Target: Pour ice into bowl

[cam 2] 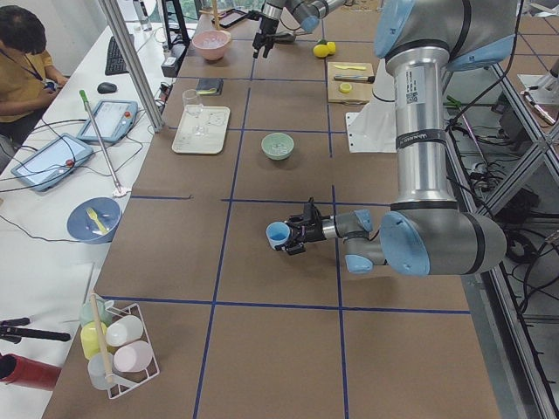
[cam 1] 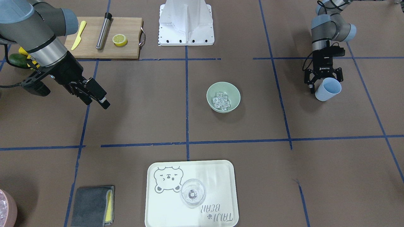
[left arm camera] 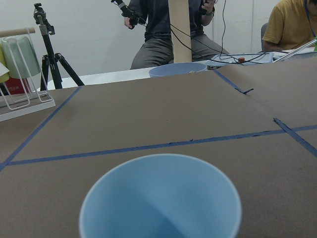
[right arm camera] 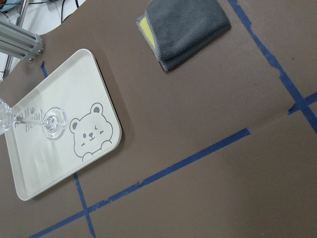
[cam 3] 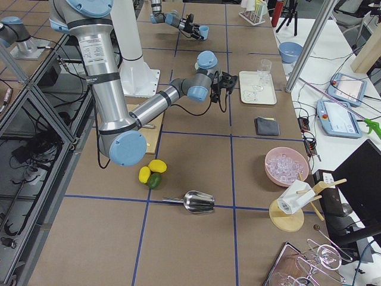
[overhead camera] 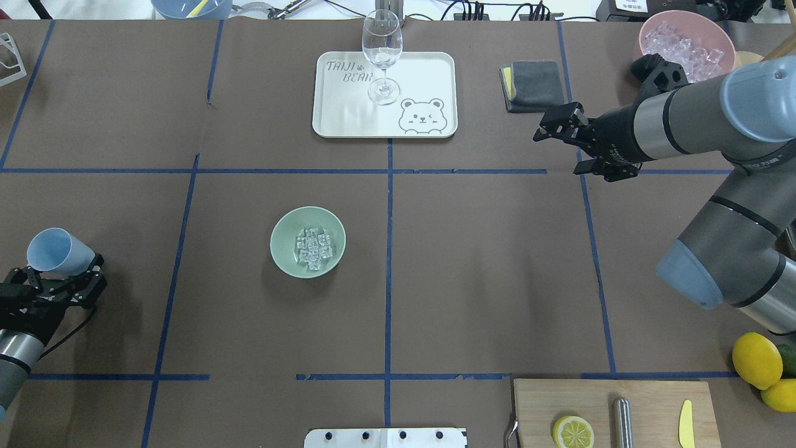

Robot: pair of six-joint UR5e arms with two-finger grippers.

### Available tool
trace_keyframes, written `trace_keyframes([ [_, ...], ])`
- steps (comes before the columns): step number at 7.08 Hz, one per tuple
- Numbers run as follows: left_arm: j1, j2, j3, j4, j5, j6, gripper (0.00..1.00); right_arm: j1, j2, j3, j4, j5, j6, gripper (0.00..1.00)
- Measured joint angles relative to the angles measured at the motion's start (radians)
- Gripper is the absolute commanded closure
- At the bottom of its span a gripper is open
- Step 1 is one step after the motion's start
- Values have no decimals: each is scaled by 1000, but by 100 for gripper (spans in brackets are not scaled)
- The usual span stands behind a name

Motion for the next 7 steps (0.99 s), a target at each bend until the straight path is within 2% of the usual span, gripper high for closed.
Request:
trace_keyframes([
  [2,-5,44,-60,-3,-68,55,0,0,0,2,-1,0,0,0],
  [3,-6,96,-99,-3,-134,92,0,0,0,3,-1,1,0,0],
  [5,-8,184,-139,-3,-318,176,0,-1,0,16,-18,2,0,0],
  [7,-36,233,-194,-4,-524,376,0,-9,31,53,-109,3,2,0],
])
